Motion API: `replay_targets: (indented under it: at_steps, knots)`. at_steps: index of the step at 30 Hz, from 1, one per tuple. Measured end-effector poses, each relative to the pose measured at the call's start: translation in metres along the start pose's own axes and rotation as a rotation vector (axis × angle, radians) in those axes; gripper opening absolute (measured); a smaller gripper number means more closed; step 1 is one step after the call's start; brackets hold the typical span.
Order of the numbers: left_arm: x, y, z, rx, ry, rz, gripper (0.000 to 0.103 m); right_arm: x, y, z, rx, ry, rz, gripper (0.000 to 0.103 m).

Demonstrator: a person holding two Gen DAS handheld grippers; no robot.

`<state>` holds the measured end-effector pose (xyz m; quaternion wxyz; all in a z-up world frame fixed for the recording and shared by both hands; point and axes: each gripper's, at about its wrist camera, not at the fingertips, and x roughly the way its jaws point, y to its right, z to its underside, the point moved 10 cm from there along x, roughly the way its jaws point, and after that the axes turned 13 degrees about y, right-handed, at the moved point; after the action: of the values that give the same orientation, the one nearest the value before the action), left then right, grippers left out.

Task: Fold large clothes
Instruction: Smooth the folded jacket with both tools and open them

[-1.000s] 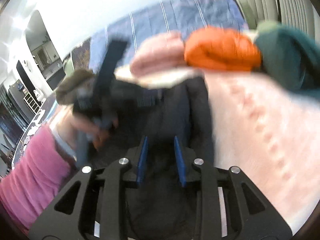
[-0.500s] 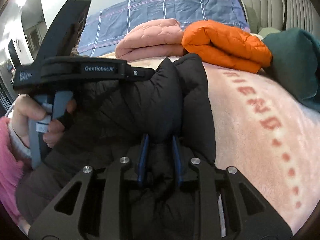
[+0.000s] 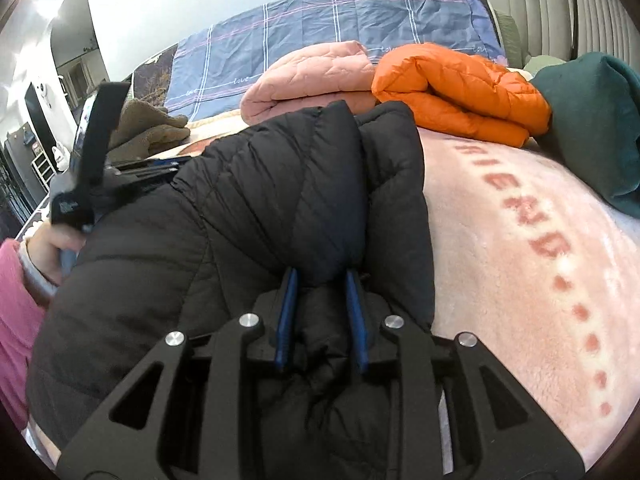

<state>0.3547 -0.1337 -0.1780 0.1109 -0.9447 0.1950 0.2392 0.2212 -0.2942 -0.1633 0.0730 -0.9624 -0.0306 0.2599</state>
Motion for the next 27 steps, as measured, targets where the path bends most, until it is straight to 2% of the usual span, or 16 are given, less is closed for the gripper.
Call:
replay_targets:
  at_steps: [3, 5, 7, 10, 12, 14, 18, 22, 27]
  knots:
    - [0.002, 0.006, -0.003, 0.054, -0.017, -0.023, 0.023, 0.0, 0.001, 0.001, 0.01, -0.003, -0.001, 0.025]
    - [-0.006, 0.005, -0.008, 0.048, -0.019, -0.016, 0.022, -0.001, 0.001, 0.001, 0.01, -0.002, -0.003, 0.025]
    - [-0.021, 0.003, -0.015, -0.004, -0.014, 0.014, 0.023, -0.002, 0.001, 0.001, 0.009, 0.002, -0.002, 0.025]
    - [-0.057, 0.01, -0.023, -0.073, 0.027, 0.1, 0.024, -0.001, 0.002, 0.001, 0.015, 0.003, -0.005, 0.025]
    - [-0.086, 0.028, -0.022, -0.021, 0.061, 0.167, 0.029, -0.002, 0.002, 0.001, 0.019, 0.004, -0.008, 0.025]
    - [-0.101, 0.046, -0.009, 0.045, 0.058, 0.196, 0.031, -0.002, 0.002, 0.001, 0.022, 0.006, -0.011, 0.025]
    - [-0.103, 0.062, 0.017, 0.172, 0.074, 0.15, 0.032, -0.003, 0.002, 0.001, 0.022, 0.009, -0.014, 0.025]
    - [-0.089, 0.065, 0.028, 0.156, 0.05, 0.188, 0.032, -0.002, 0.003, 0.002, 0.023, 0.004, -0.008, 0.025]
    - [-0.085, 0.068, 0.031, 0.184, 0.055, 0.17, 0.031, -0.001, 0.003, 0.002, 0.021, 0.002, -0.006, 0.025]
